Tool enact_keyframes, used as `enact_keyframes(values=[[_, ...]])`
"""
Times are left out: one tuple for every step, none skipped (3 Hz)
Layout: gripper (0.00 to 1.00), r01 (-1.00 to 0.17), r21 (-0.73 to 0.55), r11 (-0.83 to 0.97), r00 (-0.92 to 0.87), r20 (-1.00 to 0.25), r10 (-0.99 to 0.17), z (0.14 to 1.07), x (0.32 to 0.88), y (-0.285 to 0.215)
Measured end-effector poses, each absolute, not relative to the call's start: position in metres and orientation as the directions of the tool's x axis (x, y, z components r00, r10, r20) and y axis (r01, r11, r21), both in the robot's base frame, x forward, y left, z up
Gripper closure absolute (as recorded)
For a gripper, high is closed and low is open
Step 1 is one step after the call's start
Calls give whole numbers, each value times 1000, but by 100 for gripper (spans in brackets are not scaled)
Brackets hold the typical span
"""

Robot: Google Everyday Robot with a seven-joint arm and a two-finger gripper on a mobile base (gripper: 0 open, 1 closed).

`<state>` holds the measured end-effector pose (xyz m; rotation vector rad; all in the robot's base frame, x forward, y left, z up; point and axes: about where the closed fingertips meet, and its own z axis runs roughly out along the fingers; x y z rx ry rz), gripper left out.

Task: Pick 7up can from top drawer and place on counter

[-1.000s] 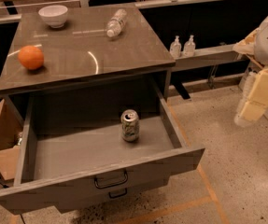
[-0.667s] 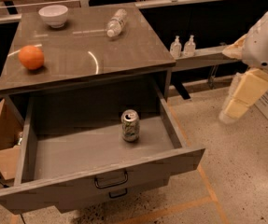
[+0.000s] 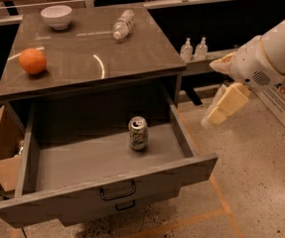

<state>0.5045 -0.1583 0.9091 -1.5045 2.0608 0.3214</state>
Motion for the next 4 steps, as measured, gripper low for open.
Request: enact_keyframes(values=[[0,-940,-109,323,-163,-689,-707,884,518,-135],[0,-953,-120,278,-89,-767,-636,860,531,-104],[0,-963,-126,236,-41,-802,-596,838,544,-71],[0,-971,-95,221,-50,-819,-572,811,554,-49]])
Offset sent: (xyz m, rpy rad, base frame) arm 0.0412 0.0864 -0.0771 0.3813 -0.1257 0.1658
